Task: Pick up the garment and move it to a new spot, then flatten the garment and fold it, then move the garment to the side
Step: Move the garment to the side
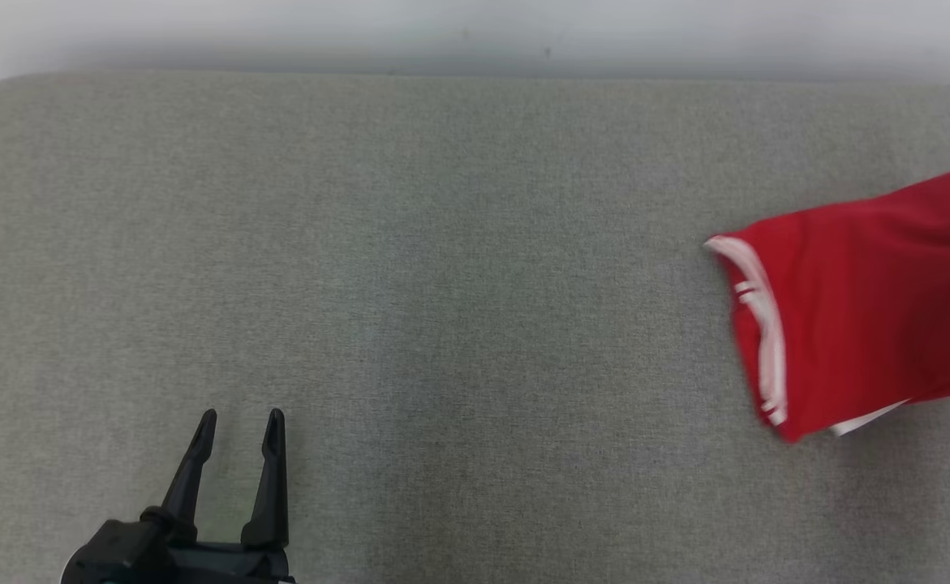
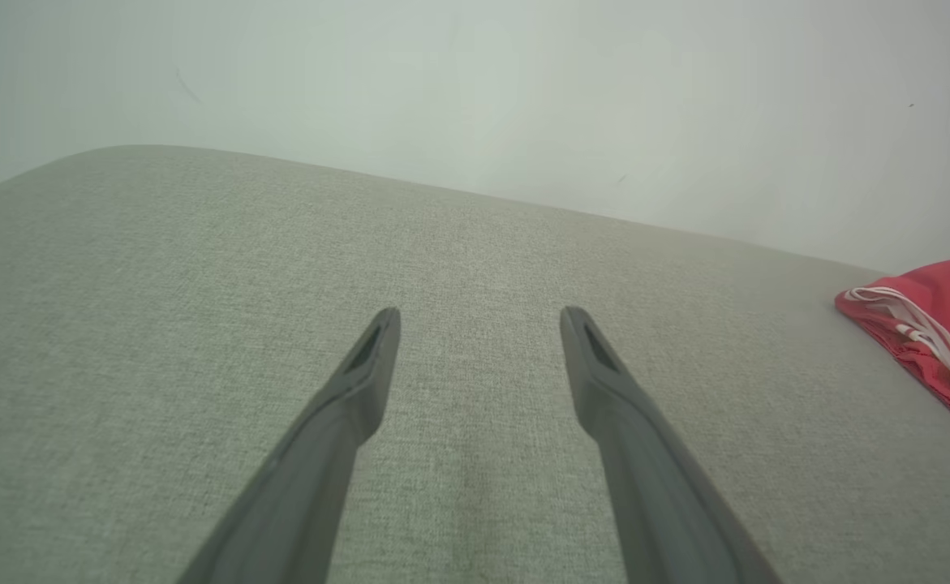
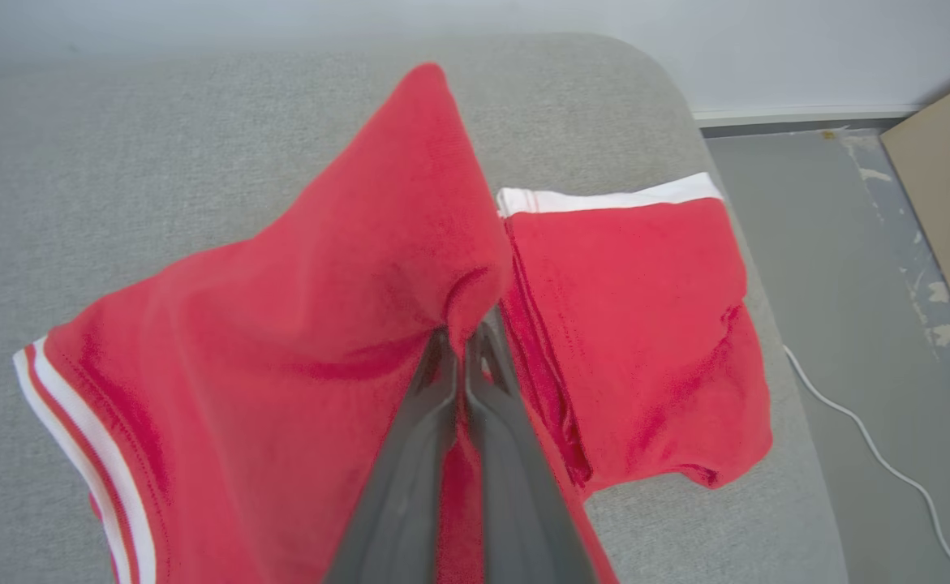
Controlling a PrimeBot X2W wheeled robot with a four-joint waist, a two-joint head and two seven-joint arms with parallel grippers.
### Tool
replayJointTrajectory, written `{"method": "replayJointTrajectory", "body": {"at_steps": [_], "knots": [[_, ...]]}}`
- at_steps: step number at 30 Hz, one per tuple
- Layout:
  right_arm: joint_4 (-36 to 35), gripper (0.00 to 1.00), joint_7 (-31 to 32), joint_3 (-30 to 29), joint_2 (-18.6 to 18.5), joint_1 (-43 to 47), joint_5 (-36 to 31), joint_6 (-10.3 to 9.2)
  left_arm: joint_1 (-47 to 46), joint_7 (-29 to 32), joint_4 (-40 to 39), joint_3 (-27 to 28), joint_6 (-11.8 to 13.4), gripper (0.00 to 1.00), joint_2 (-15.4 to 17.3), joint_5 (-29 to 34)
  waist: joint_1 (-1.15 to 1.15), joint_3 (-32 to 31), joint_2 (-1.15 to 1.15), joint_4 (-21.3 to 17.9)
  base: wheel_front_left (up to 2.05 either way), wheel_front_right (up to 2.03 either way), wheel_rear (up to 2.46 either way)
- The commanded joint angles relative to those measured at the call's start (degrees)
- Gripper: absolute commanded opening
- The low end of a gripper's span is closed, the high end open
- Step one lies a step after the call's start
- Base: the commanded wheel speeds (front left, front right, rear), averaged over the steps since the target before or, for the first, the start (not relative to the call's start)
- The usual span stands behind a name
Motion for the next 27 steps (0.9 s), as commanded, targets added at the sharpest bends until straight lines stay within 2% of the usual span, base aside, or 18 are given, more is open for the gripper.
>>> {"method": "replayJointTrajectory", "body": {"at_steps": [1, 8, 14, 19, 27], "knots": [[-1.7, 0.0, 0.9, -1.4, -1.4, -1.0, -0.6, 0.05, -1.1, -0.4, -0.1, 0.2, -0.1, 1.0, 0.4, 0.2, -0.01, 1.4, -0.01, -1.1, 0.0, 0.0, 0.0], [-3.5, 0.0, 0.9, -4.6, -5.9, -2.6, -2.0, 0.05, -2.5, -0.4, -0.3, -0.5, -0.5, 1.0, 0.7, 0.7, -0.01, 3.7, -0.01, -1.6, 0.0, 0.0, 0.0], [-3.9, 0.0, -1.5, -5.5, -11.1, -3.5, -7.2, 0.04, -3.9, -0.3, -0.5, -1.4, -0.5, 1.0, 1.1, 0.9, -0.01, 6.3, -0.01, -1.4, 0.0, 0.0, 0.0], [-3.9, 0.0, -3.6, -5.9, -13.9, -3.4, -11.1, 0.04, -4.8, -0.3, -0.1, -1.9, -0.6, 1.0, 1.4, 1.0, -0.01, 7.3, -0.01, -1.2, 0.0, 0.0, 0.0], [-0.1, 0.0, -8.5, -5.1, -16.1, -2.2, -14.8, 0.04, -5.7, -0.3, 0.7, -3.3, -0.8, 1.0, 1.7, 0.5, -0.01, 7.9, -0.01, -1.2, 0.0, 0.0, 0.0]]}}
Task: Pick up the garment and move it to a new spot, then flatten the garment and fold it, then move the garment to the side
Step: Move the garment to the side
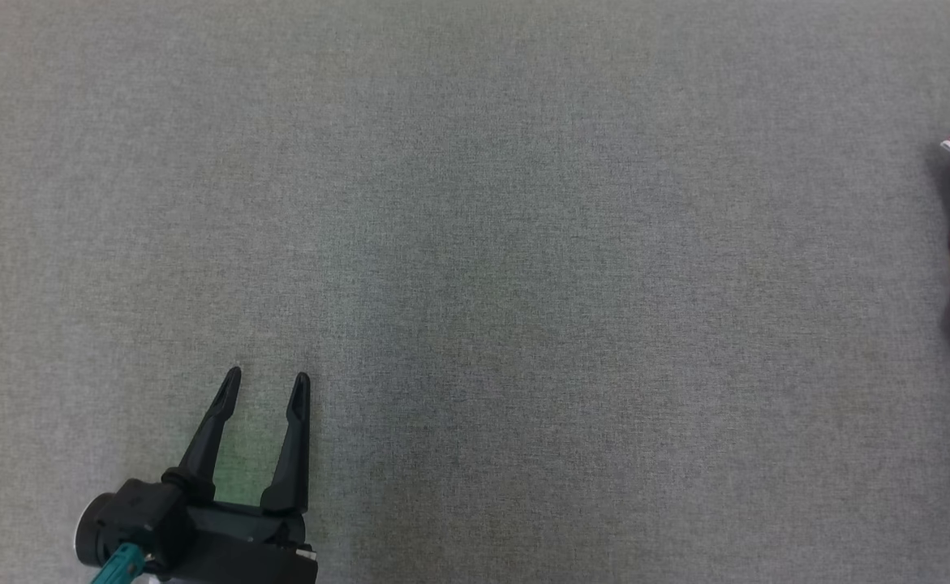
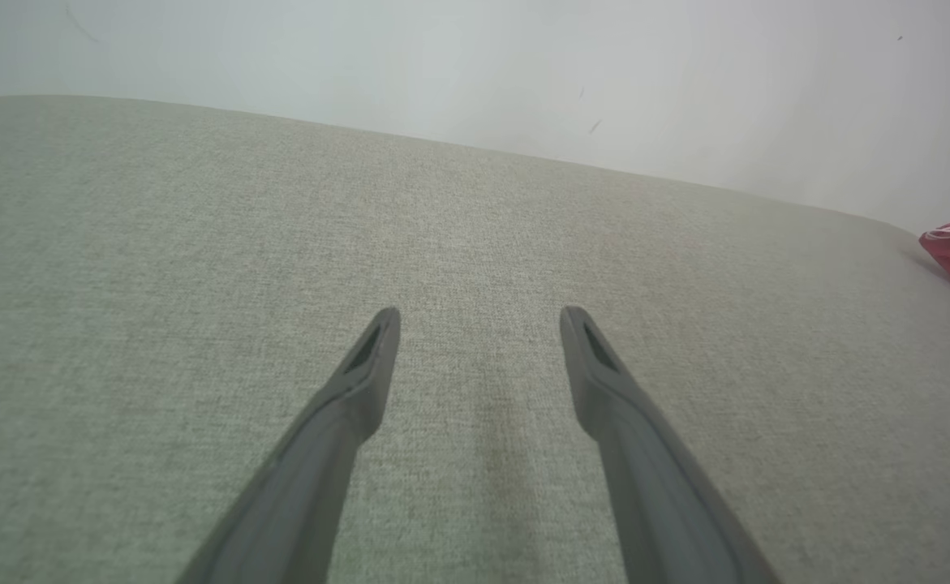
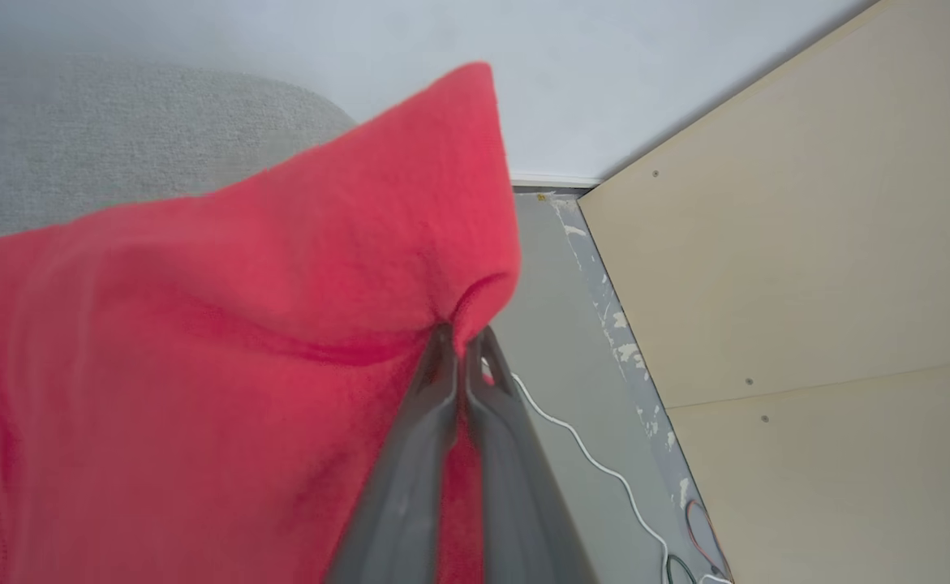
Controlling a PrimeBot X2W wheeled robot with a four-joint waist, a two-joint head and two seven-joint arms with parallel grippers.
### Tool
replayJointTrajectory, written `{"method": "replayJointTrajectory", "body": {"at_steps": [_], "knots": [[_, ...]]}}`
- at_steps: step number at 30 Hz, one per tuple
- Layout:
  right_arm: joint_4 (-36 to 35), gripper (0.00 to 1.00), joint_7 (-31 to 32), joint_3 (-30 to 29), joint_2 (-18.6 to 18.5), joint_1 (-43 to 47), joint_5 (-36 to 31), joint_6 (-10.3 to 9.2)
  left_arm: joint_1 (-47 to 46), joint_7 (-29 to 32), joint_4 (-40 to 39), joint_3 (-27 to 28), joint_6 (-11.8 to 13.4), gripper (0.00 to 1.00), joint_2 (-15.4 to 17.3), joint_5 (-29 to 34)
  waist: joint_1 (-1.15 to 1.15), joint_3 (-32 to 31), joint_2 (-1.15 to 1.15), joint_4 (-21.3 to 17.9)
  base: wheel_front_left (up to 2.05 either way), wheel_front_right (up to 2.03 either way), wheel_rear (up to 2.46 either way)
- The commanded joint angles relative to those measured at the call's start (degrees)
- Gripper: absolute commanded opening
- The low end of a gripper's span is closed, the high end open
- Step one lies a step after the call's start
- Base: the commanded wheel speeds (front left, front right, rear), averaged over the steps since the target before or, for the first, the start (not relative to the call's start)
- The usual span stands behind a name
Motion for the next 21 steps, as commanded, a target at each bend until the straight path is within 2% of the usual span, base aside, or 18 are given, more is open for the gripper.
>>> {"method": "replayJointTrajectory", "body": {"at_steps": [1, 2, 3, 4, 8, 14, 17, 21], "knots": [[0.5, 0.0, -1.7, -0.1, -1.0, 0.3, -0.7, 0.03, -1.0, -0.2, 0.2, -0.2, -0.2, 1.0, 0.3, 0.0, -0.01, 0.1, -0.01, 0.1, 0.0, 0.0, 0.0], [1.5, 0.0, -3.2, 0.2, -1.8, 0.5, -1.2, 0.03, -1.1, -0.2, 0.3, -0.3, -0.2, 1.0, 0.4, -0.1, -0.01, 0.1, -0.01, 0.1, 0.0, 0.0, 0.0], [2.6, 0.59, -4.8, 0.3, -2.3, 0.6, -1.4, 0.03, -1.1, -0.2, 0.4, -0.5, -0.2, 1.0, 0.5, -0.2, -0.01, 0.1, -0.01, 0.2, 0.0, 0.0, 0.0], [3.8, 1.0, -6.4, 0.2, -2.6, 0.3, -1.4, 0.03, -1.1, -0.2, 0.5, -0.5, -0.3, 1.0, 0.7, -0.2, -0.01, 0.0, -0.01, 0.2, 0.0, 0.0, 0.0], [8.1, 1.0, -11.8, 1.4, -3.2, -1.3, -1.8, 0.03, -1.1, -0.2, 0.9, -0.5, -0.3, 1.0, 1.3, -0.6, -0.01, -0.7, -0.01, 0.0, 0.0, 0.0, 0.0], [14.2, 1.0, -14.2, 3.0, -1.2, -3.0, -1.8, 0.03, -1.4, -0.2, 0.4, -0.7, -0.4, 1.0, 1.6, -0.2, -0.01, -2.8, -0.01, -0.4, 0.0, 0.0, 0.0], [15.8, 1.0, -15.2, 3.8, -0.1, -3.0, -0.7, 0.03, -0.8, -0.2, -0.2, -0.7, -0.3, 1.0, 1.5, -0.8, -0.01, -4.4, -0.01, -0.6, 0.0, 0.0, 0.0], [17.5, 1.0, -20.1, 5.7, 1.2, -1.9, 3.1, 0.03, 1.1, -0.2, -1.7, 1.1, -0.3, 1.0, 0.5, -2.0, -0.01, -7.5, -0.01, -0.5, 0.0, 0.0, 0.0]]}}
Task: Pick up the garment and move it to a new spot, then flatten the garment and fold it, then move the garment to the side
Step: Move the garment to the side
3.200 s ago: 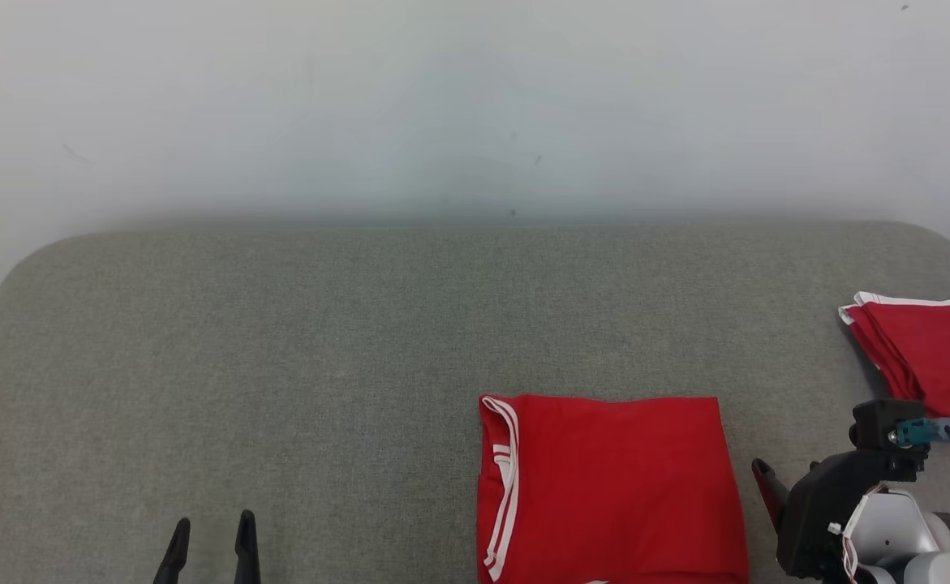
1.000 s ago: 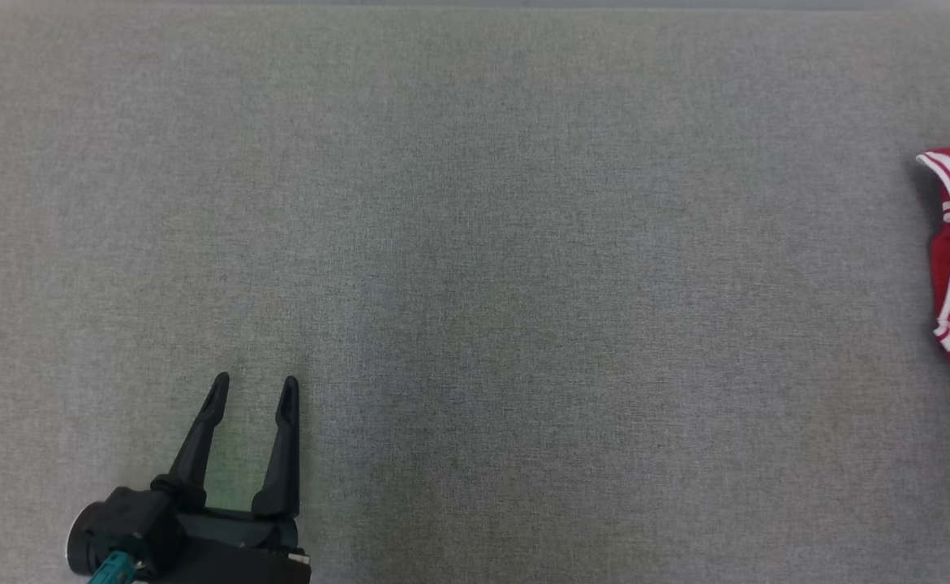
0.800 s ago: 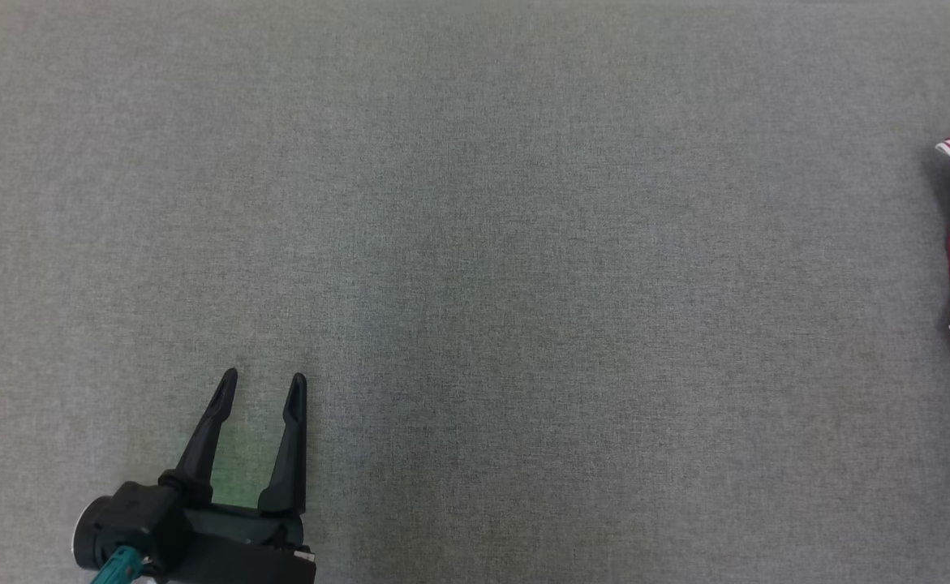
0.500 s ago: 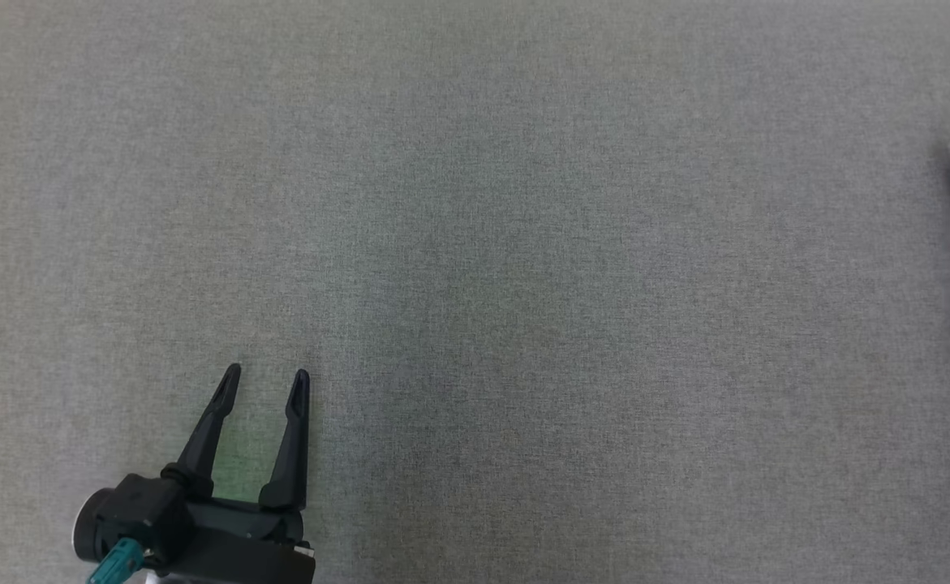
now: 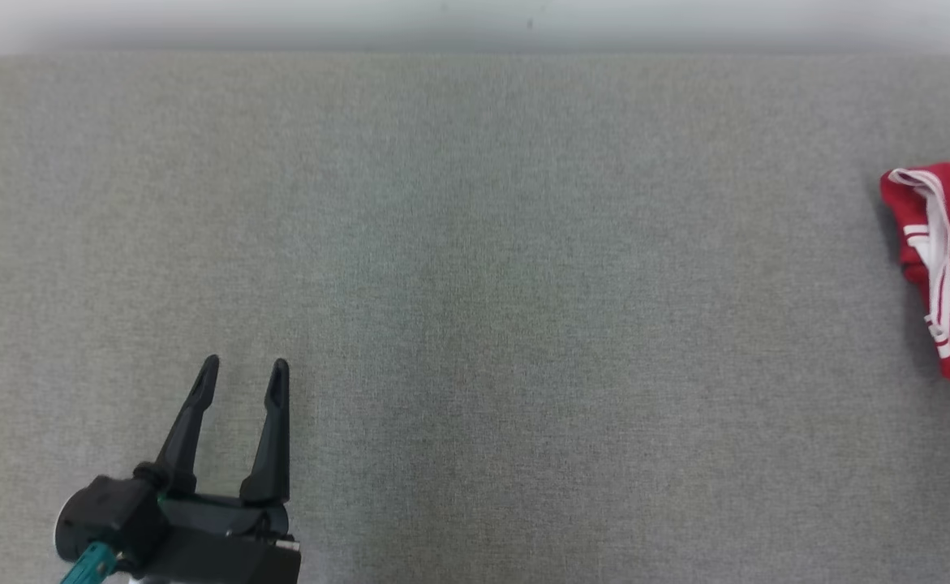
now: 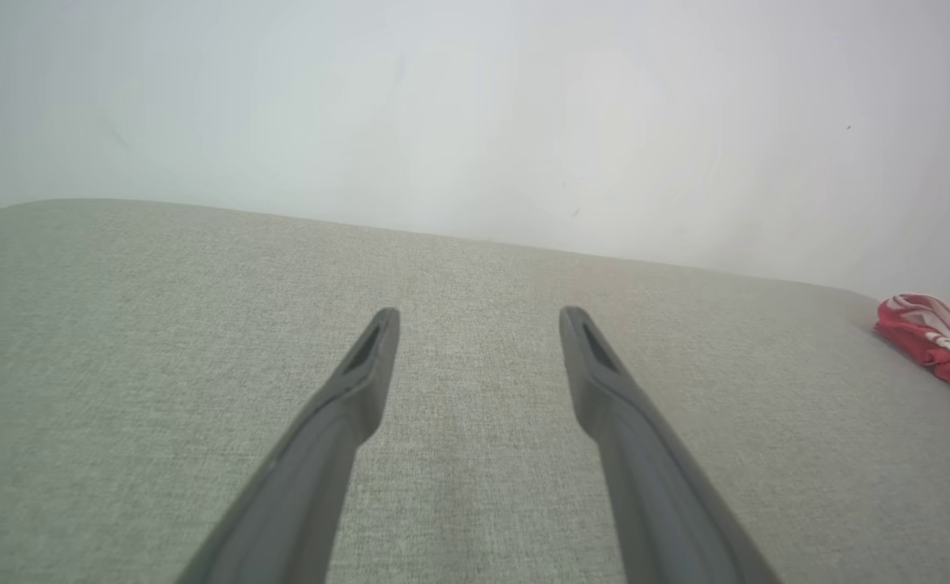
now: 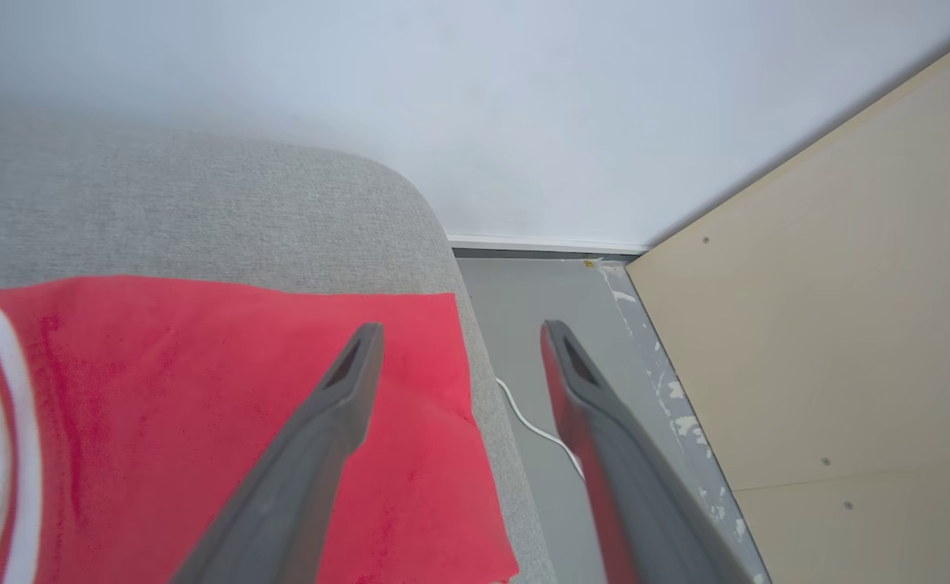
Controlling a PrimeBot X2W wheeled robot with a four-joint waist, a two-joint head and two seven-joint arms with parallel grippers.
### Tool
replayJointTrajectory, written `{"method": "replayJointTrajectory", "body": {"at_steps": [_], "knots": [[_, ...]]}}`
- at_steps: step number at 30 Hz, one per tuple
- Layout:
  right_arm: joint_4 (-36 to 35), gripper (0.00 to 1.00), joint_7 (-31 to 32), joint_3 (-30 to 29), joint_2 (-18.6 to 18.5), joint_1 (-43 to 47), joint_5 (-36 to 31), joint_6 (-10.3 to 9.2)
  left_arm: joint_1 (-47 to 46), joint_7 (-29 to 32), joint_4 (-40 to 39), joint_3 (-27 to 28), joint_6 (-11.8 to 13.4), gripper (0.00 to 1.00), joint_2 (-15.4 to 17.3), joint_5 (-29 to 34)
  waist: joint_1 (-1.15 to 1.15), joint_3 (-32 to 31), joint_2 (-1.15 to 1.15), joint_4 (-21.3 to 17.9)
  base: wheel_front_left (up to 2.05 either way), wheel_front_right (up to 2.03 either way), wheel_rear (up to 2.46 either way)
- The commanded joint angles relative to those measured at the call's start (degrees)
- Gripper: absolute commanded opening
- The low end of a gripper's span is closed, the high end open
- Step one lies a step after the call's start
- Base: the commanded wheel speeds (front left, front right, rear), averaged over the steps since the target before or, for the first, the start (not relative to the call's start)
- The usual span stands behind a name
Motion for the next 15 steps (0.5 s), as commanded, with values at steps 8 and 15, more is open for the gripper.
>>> {"method": "replayJointTrajectory", "body": {"at_steps": [8, 15], "knots": [[-3.9, 1.0, -13.3, 6.7, 5.2, 7.1, 10.0, 0.03, 4.8, -0.2, 0.7, 1.6, -0.1, 1.0, -0.7, -0.3, 0.0, -8.3, 0.0, -0.3, 0.0, 0.0, 0.0], [-12.7, 1.0, -26.4, 11.7, 13.9, 19.5, 17.5, 0.03, 6.1, -0.2, 3.8, 3.7, 1.5, 1.0, -2.1, 0.7, 0.0, -13.8, 0.0, -0.2, 0.0, 0.0, 0.0]]}}
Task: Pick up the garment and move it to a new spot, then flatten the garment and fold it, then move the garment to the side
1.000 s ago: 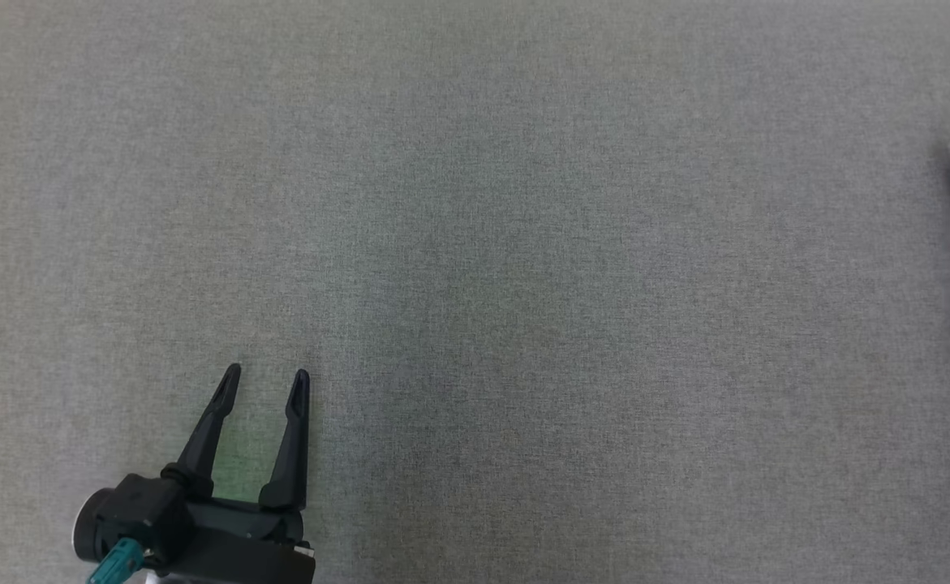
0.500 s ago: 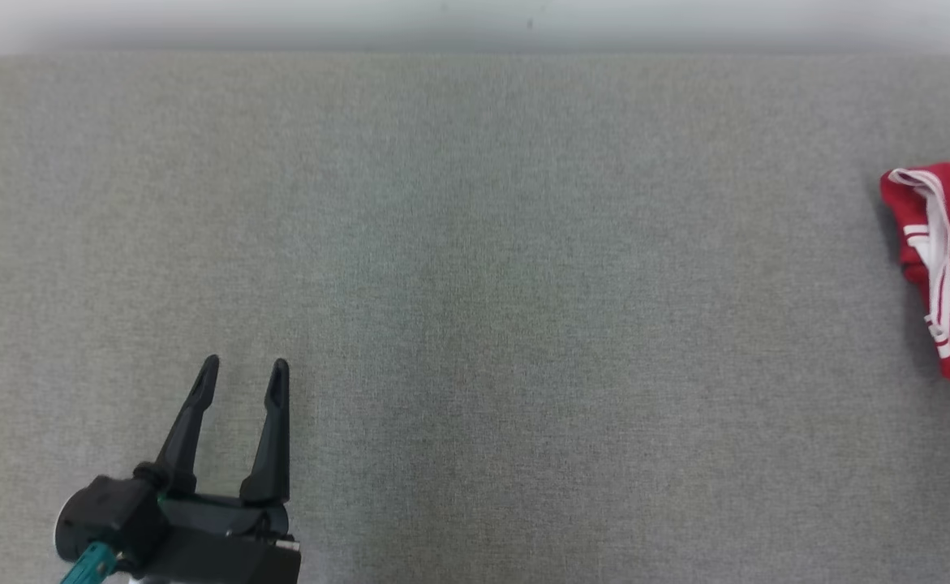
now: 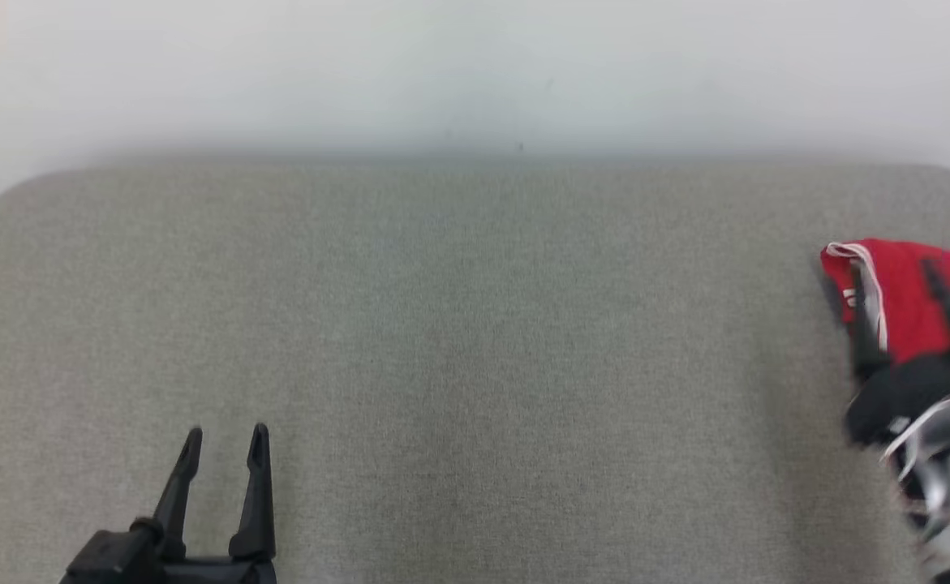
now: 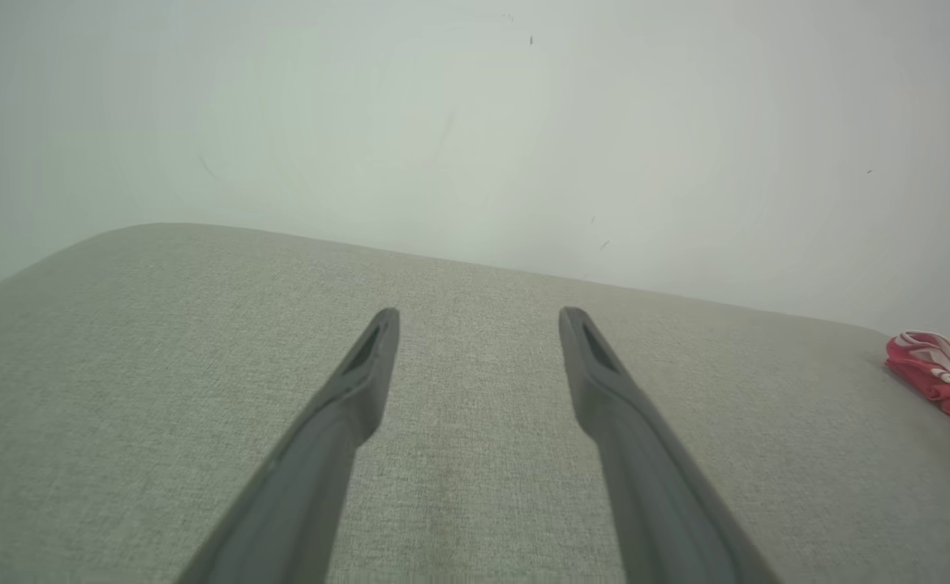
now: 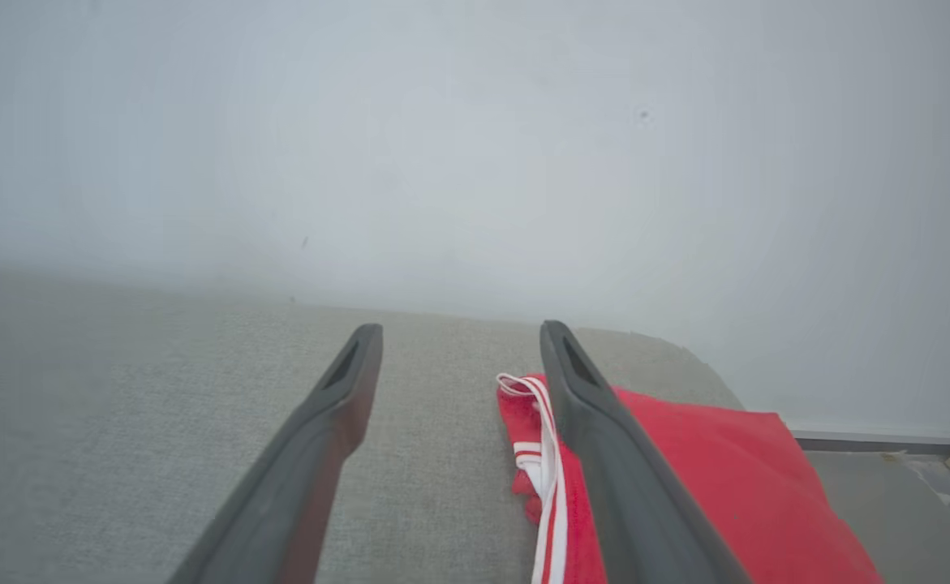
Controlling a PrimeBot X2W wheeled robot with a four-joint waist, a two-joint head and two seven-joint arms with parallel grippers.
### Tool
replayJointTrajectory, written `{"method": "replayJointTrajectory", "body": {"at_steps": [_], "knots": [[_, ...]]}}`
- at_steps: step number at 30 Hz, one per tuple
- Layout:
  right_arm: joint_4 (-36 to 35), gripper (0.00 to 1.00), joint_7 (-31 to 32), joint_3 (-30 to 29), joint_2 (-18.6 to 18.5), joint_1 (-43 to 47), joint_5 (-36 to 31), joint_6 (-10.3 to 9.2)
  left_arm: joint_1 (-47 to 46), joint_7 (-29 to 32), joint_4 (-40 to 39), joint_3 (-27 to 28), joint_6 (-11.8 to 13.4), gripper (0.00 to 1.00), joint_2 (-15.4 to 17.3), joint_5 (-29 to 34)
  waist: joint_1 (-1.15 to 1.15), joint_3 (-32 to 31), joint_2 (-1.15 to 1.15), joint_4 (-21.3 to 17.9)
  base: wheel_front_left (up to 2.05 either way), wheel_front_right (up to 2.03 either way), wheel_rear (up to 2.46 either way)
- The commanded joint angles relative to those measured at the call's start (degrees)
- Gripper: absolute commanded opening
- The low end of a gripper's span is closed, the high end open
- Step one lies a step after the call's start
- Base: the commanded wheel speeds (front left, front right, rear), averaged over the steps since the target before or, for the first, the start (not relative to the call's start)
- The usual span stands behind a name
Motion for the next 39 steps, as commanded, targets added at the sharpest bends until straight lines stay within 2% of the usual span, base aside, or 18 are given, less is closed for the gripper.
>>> {"method": "replayJointTrajectory", "body": {"at_steps": [1, 9, 14, 22, 39], "knots": [[-2.0, 1.0, -1.9, 1.2, 2.2, 3.4, 0.3, 0.03, 1.5, -0.2, 0.8, 0.5, 0.2, 1.0, -0.4, 0.4, 0.01, -4.1, 0.01, 0.0, 0.0, 0.0, 0.0], [-10.9, 1.0, -7.9, 5.2, 12.3, 18.1, 4.4, 0.03, 4.6, -0.2, 1.4, 3.4, 0.0, 1.0, -1.5, 0.6, 0.01, -8.2, 0.01, -0.4, 0.0, 0.0, 0.0], [-12.1, 1.0, -8.6, 5.1, 15.2, 22.3, 4.1, 0.03, 6.3, -0.2, 1.3, 4.7, -0.5, 1.0, -1.7, 1.7, 0.01, -9.4, 0.01, -0.2, 0.0, 0.0, 0.0], [-11.2, 1.0, -7.7, 2.6, 16.3, 25.8, 3.0, 0.03, 8.2, -0.2, 2.8, 5.9, -1.0, 1.0, -2.7, 2.5, 0.01, -10.4, 0.01, 0.3, 0.0, 0.0, 0.0], [-7.2, 1.0, -9.0, 3.7, 16.4, 25.0, 6.5, 0.03, 7.7, -0.2, 5.1, 6.6, -1.4, 1.0, -3.3, 3.2, 0.01, -10.0, 0.01, -0.6, 0.0, 0.0, 0.0]]}}
